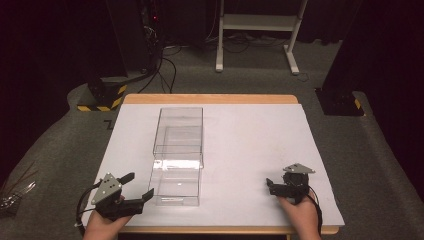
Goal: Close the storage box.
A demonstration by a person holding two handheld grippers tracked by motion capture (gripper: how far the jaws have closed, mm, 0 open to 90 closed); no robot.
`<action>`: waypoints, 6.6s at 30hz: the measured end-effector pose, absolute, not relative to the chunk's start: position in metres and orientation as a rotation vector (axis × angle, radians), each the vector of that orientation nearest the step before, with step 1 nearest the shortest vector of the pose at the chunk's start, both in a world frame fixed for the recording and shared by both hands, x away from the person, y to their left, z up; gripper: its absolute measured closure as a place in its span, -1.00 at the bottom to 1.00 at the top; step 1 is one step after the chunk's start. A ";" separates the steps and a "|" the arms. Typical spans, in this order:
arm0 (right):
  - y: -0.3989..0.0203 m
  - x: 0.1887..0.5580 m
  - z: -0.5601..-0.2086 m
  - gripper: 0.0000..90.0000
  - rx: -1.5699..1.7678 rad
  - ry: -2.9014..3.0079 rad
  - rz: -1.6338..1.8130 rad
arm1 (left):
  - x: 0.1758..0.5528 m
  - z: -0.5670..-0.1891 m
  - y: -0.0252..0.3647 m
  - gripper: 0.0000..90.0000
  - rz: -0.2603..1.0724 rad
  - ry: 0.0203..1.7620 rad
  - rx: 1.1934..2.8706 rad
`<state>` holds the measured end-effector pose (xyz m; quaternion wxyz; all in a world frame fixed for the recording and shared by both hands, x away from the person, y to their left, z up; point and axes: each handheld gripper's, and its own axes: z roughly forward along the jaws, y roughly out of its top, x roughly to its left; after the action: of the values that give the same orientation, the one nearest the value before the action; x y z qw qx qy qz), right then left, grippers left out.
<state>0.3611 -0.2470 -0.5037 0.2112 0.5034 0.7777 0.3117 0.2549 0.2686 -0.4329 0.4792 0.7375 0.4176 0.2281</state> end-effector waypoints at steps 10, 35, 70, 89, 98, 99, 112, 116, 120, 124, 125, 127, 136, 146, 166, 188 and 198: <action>-0.247 0.361 -0.504 -0.79 1.398 2.161 0.866 | 0.257 -0.439 0.268 -0.74 0.531 1.026 1.810; -0.247 0.361 -0.504 -0.79 1.396 2.161 0.867 | 0.254 -0.446 0.264 -0.73 0.567 0.969 1.840; -0.247 0.361 -0.504 -0.79 1.393 2.161 0.866 | 0.259 -0.456 0.269 -0.66 0.526 1.002 1.794; -0.247 0.361 -0.504 -0.79 1.398 2.161 0.867 | 0.265 -0.469 0.257 -0.63 0.520 1.013 1.850; -0.247 0.361 -0.504 -0.79 1.398 2.161 0.867 | 0.267 -0.474 0.253 -0.50 0.488 0.993 1.854; -0.247 0.361 -0.504 -0.79 1.398 2.161 0.867 | 0.267 -0.474 0.253 -0.47 0.488 0.993 1.854; -0.247 0.361 -0.504 -0.79 1.398 2.160 0.866 | 0.269 -0.474 0.247 -0.21 0.548 1.000 1.804; -0.247 0.361 -0.504 -0.79 1.398 2.160 0.866 | 0.270 -0.474 0.247 -0.16 0.556 0.999 1.800; -0.247 0.361 -0.504 -0.79 1.395 2.161 0.865 | 0.271 -0.474 0.246 -0.16 0.558 1.003 1.786; -0.247 0.361 -0.504 -0.79 1.398 2.160 0.866 | 0.273 -0.475 0.245 -0.16 0.559 1.010 1.773; -0.247 0.361 -0.504 -0.79 1.398 2.160 0.866 | 0.273 -0.475 0.245 -0.16 0.559 1.010 1.773; -0.247 0.361 -0.504 -0.79 1.399 2.161 0.867 | 0.274 -0.475 0.244 -0.16 0.561 1.015 1.767; -0.247 0.361 -0.504 -0.79 1.399 2.162 0.867 | 0.281 -0.476 0.243 -0.11 0.553 1.034 1.747; -0.247 0.361 -0.504 -0.79 1.399 2.162 0.867 | 0.290 -0.475 0.242 -0.11 0.542 1.057 1.739; -0.247 0.361 -0.504 -0.79 1.398 2.162 0.867 | 0.317 -0.472 0.237 -0.15 0.591 1.112 1.746; -0.247 0.361 -0.504 -0.79 1.396 2.162 0.868 | 0.340 -0.473 0.239 -0.57 0.612 1.192 1.705; -0.247 0.361 -0.504 -0.79 1.398 2.162 0.867 | 0.351 -0.473 0.239 -0.55 0.614 1.209 1.683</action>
<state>0.3612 -0.2471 -0.5037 0.2107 0.5031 0.7779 0.3121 0.3506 0.2393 -0.4734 0.4706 0.6871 0.4935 0.2507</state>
